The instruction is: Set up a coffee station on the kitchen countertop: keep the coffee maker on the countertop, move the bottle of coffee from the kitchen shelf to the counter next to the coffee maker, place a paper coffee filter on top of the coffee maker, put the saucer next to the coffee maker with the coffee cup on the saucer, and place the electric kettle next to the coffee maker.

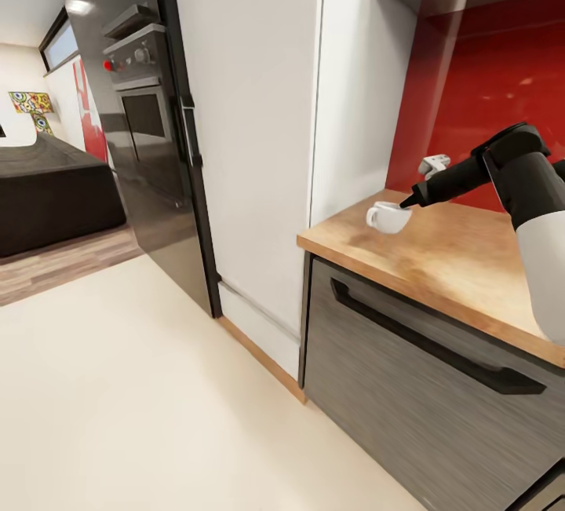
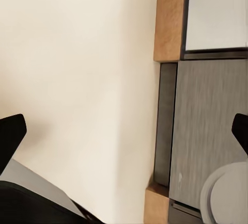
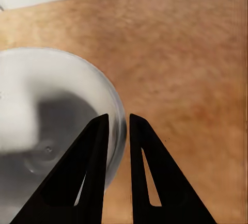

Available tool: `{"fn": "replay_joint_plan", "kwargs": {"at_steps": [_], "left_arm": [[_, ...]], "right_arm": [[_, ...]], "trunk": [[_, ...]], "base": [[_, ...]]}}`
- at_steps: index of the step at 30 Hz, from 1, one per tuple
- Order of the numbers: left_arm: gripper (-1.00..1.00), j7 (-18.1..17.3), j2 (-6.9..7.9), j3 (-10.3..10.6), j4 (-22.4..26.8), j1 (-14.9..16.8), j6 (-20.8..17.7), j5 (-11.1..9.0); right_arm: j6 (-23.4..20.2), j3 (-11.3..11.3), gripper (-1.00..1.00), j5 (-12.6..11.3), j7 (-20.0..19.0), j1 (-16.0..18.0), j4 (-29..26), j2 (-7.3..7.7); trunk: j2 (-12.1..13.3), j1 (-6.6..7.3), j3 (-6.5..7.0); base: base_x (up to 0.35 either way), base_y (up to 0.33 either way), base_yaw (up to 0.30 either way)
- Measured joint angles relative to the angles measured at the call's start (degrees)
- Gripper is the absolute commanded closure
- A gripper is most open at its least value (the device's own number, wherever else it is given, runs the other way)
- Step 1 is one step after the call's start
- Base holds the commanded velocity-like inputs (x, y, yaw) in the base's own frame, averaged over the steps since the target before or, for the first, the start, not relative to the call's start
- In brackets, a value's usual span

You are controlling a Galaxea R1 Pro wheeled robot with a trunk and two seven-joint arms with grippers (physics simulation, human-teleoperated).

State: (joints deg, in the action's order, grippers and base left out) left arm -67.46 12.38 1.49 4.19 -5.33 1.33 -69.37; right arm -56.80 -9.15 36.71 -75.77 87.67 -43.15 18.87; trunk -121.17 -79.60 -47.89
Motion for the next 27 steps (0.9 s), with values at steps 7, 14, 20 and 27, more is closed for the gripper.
{"fn": "replay_joint_plan", "kwargs": {"at_steps": [7, 14, 20, 27], "left_arm": [[-1.0, -0.1, 0.0, 0.0, 0.0, 0.0, 0.0, 0.0], [-1.0, 0.0, 0.0, 0.0, 0.0, 0.0, 0.0, 0.0], [-1.0, 0.0, 0.0, 0.0, 0.0, 0.0, 0.0, 0.0], [-1.0, 0.0, 0.0, 0.0, 0.0, 0.0, 0.0, 0.0]], "right_arm": [[-0.1, 0.3, 1.0, 0.5, 0.2, 0.5, -0.5, 0.4], [-0.1, 0.3, 1.0, 0.9, 0.0, 0.7, -5.0, 0.6], [-0.1, 0.4, 1.0, 0.9, -0.2, 0.6, -5.4, 0.77], [-0.1, 0.1, 1.0, 0.8, -0.3, 0.2, -8.0, 1.34]], "trunk": [[2.0, 1.1, 0.9], [2.0, 1.1, 0.9], [2.0, 1.1, 0.9], [2.0, 1.07, 0.9]], "base": [[0.0, 0.0, 0.0], [0.0, 0.0, 0.0], [-0.028, 0.005, 0.0], [-0.262, 0.077, 0.0]]}}
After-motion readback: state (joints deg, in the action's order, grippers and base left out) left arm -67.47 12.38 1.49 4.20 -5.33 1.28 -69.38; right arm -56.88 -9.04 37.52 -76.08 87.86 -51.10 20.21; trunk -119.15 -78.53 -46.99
